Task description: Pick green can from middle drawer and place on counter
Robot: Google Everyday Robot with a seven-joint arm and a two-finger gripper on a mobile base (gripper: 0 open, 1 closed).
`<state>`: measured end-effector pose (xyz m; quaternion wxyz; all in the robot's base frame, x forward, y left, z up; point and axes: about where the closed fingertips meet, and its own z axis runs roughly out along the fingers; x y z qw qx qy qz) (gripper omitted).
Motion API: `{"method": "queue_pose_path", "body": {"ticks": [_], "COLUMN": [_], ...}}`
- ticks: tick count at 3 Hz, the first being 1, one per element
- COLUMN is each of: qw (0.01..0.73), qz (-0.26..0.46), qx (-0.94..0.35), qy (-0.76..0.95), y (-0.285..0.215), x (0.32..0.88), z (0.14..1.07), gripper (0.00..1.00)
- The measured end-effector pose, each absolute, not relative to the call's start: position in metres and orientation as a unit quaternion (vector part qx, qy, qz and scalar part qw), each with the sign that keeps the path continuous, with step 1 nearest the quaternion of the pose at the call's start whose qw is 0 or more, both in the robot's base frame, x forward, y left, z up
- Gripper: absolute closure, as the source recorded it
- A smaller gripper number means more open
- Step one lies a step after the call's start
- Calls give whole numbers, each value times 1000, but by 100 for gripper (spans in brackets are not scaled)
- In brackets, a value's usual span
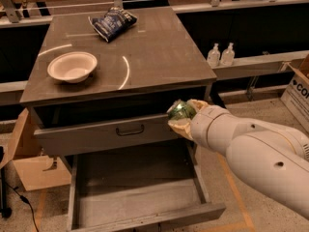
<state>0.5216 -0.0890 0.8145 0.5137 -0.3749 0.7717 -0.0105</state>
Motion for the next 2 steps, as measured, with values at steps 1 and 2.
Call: {"method": "queue_pose_path", "body": {"ticks": [1,2], "qw": [548,584], "qz": [-15,-2], "qx": [-354,-317], "qy": [758,747], "y": [-93,-94], "x": [535,550], "z": [847,882], "gripper": [100,100]}}
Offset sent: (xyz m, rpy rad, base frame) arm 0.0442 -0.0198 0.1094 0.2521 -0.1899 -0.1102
